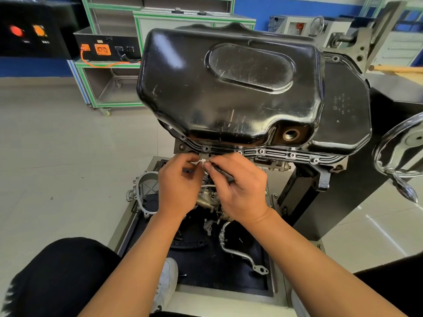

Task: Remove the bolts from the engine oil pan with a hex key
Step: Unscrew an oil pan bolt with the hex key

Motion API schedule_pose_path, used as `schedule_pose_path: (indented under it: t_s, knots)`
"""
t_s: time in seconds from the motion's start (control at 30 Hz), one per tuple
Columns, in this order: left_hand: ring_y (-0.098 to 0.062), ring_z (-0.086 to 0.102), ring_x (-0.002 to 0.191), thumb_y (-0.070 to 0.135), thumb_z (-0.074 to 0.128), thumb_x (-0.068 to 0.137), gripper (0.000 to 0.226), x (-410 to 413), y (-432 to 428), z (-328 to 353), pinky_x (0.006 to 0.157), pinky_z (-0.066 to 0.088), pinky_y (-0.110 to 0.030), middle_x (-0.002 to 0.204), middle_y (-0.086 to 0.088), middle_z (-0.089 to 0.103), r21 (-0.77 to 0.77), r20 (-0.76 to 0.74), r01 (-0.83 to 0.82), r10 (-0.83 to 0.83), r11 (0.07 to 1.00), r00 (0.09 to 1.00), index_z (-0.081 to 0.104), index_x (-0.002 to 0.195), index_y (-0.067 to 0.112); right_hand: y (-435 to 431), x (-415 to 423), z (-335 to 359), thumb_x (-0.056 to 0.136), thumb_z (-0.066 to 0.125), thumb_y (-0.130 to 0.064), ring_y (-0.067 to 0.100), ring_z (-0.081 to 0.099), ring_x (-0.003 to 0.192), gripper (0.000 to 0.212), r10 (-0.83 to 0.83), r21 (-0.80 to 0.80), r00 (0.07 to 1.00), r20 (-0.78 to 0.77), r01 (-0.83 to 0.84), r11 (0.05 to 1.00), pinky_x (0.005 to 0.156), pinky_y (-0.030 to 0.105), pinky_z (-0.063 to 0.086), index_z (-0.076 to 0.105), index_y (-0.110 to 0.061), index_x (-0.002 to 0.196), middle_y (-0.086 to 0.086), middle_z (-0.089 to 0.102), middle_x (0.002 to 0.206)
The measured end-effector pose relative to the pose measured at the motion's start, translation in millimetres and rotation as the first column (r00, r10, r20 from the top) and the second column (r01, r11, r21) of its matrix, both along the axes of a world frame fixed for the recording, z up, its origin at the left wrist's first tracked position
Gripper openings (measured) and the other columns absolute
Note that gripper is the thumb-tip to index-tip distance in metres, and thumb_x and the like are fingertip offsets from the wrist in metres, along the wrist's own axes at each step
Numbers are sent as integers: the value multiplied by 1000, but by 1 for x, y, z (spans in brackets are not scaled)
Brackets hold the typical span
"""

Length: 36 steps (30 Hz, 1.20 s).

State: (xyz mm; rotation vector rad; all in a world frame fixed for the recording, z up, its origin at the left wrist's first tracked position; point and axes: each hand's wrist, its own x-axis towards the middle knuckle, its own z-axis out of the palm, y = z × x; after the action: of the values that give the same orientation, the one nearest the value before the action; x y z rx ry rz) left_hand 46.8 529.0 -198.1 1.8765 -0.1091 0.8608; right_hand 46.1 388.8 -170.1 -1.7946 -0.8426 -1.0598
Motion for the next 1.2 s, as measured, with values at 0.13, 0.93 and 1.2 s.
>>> schedule_pose_path:
  t_s: [0.13, 0.93, 1.2]
  knots:
    - [-9, 69, 71, 17, 69, 85, 14, -6, -4, 11, 58, 56, -24, 87, 6, 72, 18, 55, 75, -76, 997, 996, 72, 99, 17, -5, -8, 4, 82, 76, 7, 11, 63, 78, 11, -19, 34, 1000, -3, 19, 999, 78, 12, 48, 74, 5, 93, 12, 71, 83]
    - [-15, 59, 75, 28, 64, 80, 22, -8, -73, 59, 62, 52, -23, 82, -4, 66, -981, -114, 77, -850, 178, 515, 71, 90, 9, -70, -12, 27, 84, 76, 1, 11, 69, 82, 22, -2, -206, 997, -74, -13, 979, 80, 17, 55, 75, -1, 107, 6, 74, 90]
    - [-18, 60, 78, 31, 64, 83, 35, -12, -67, 43, 72, 48, -29, 90, -7, 66, -963, -191, 59, -817, 264, 545, 68, 108, 7, -69, -13, 16, 87, 75, -1, 9, 68, 87, 21, 63, -221, 985, -160, -98, 970, 78, 27, 57, 75, -3, 108, 4, 73, 95]
